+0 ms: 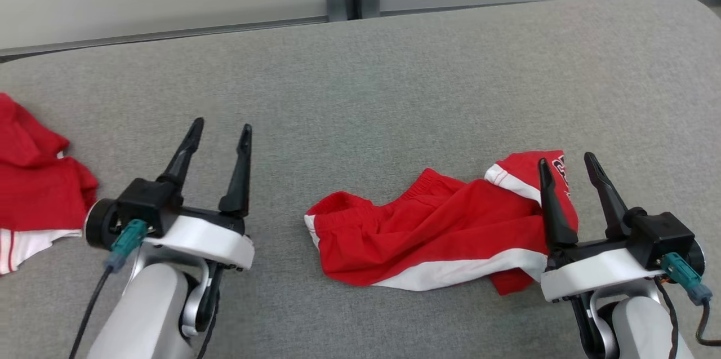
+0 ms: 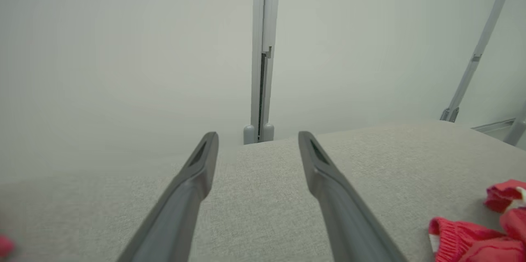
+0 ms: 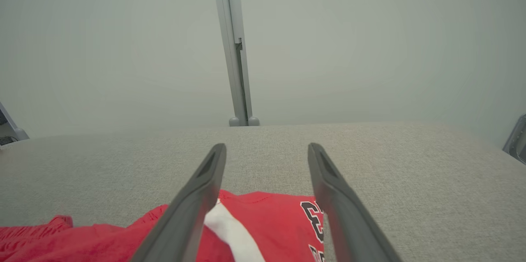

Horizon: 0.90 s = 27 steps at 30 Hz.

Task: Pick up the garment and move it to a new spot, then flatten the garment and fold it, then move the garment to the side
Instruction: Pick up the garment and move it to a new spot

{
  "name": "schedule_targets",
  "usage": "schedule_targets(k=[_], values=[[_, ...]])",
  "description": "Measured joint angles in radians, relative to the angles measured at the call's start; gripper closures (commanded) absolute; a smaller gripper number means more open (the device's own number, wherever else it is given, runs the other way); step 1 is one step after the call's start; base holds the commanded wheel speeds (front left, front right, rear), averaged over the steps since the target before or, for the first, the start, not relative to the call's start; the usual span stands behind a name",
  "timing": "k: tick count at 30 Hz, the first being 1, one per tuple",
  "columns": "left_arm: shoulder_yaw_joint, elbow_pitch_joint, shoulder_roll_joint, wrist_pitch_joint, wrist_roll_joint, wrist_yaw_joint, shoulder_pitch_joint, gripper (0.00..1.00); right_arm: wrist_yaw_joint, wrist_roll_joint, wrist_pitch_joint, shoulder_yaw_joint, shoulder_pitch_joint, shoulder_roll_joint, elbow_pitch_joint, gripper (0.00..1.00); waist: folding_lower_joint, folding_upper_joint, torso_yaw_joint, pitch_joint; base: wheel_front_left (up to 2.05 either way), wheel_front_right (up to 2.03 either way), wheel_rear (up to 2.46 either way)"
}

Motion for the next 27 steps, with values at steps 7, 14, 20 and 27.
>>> schedule_targets(k=[7, 14, 20, 27], values=[[0.140, -0.038, 0.014, 0.000, -0.034, -0.010, 0.119, 0.00, 0.000, -0.016, 0.029, -0.018, 0.034, -0.001, -0.027, 0.00, 0.0000, 0.0000, 0.061, -0.044, 0.00, 0.00, 0.00], [0.181, -0.056, 0.006, 0.000, -0.026, -0.035, 0.237, 0.00, 0.000, -0.019, 0.057, -0.017, 0.087, -0.001, -0.048, 0.00, 0.0000, 0.0000, 0.073, -0.097, 0.00, 0.00, 0.00], [0.179, -0.059, -0.007, 0.000, -0.012, -0.035, 0.308, 0.00, 0.000, -0.017, 0.071, -0.015, 0.132, -0.001, -0.048, 0.00, 0.0000, 0.0000, 0.069, -0.146, 0.00, 0.00, 0.00], [0.168, -0.042, -0.007, 0.000, -0.006, -0.038, 0.352, 0.00, 0.000, -0.021, 0.100, -0.011, 0.183, -0.001, -0.063, 0.00, 0.0000, 0.0000, 0.071, -0.199, 0.00, 0.00, 0.00]])
